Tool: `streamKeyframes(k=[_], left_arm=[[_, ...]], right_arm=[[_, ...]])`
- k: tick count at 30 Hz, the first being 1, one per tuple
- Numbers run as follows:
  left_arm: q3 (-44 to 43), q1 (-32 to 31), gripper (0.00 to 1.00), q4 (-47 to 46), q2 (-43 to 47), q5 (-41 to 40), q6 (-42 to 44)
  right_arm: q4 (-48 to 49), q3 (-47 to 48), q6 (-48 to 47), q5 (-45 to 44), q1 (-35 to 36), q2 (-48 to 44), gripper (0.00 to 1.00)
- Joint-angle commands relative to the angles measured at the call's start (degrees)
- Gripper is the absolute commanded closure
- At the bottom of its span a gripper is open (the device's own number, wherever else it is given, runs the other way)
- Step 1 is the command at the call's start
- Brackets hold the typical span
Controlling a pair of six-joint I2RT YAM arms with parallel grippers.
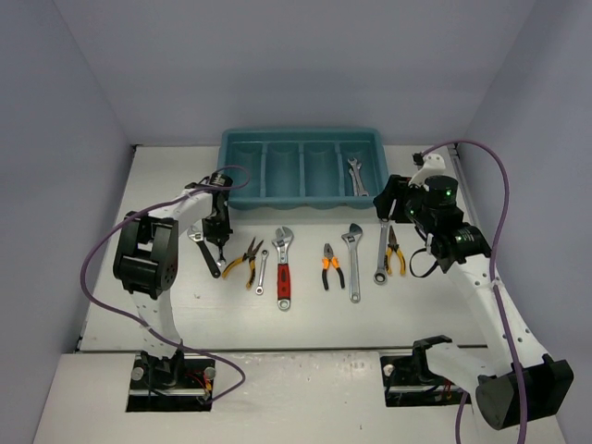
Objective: Sort the tools into containers
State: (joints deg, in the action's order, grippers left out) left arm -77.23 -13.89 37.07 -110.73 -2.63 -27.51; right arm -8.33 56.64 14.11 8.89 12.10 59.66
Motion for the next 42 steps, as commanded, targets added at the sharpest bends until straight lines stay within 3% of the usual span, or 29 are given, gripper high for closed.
streamKeyframes(k=[1, 3, 8, 15, 20, 27, 42], left_arm=[[1.58, 0.18, 0.95, -1.40, -1.52, 0.23, -0.13], [2.36, 0.18, 1.00, -1.79, -1.83, 0.81, -0.32], [3.35, 0.18, 1.00, -1.91, 1.39, 2.53, -1.04], [3.76, 0.00, 1.00, -1.87, 13.31, 9.99, -5.25], [3.99, -0.69, 1.00, -2.49, 19.34, 14.01, -6.90], [6.95, -3.73, 1.00, -6.90, 27.55, 20.66, -7.61], [11.38, -10.70, 1.00, -13.79, 38.76, 22.70, -7.67]], right_arm=[[2.57, 0.93, -0.55, 2.93, 0.38, 0.79, 0.44], [2.61, 1.32, -0.98, 4.56, 0.46, 1.52, 0.44], [2.61, 2.63, -0.94, 8.75, 1.88, 3.96, 0.43], [3.96, 5.31, 2.08, 7.19, 12.74, 8.61, 0.43], [10.72, 5.29, 8.15, 9.54, 18.06, 11.92, 0.43], [14.53, 9.70, 11.78, 6.84, 25.65, 19.10, 0.44], [20.90, 16.91, 15.88, -3.06, 35.05, 30.26, 0.49]])
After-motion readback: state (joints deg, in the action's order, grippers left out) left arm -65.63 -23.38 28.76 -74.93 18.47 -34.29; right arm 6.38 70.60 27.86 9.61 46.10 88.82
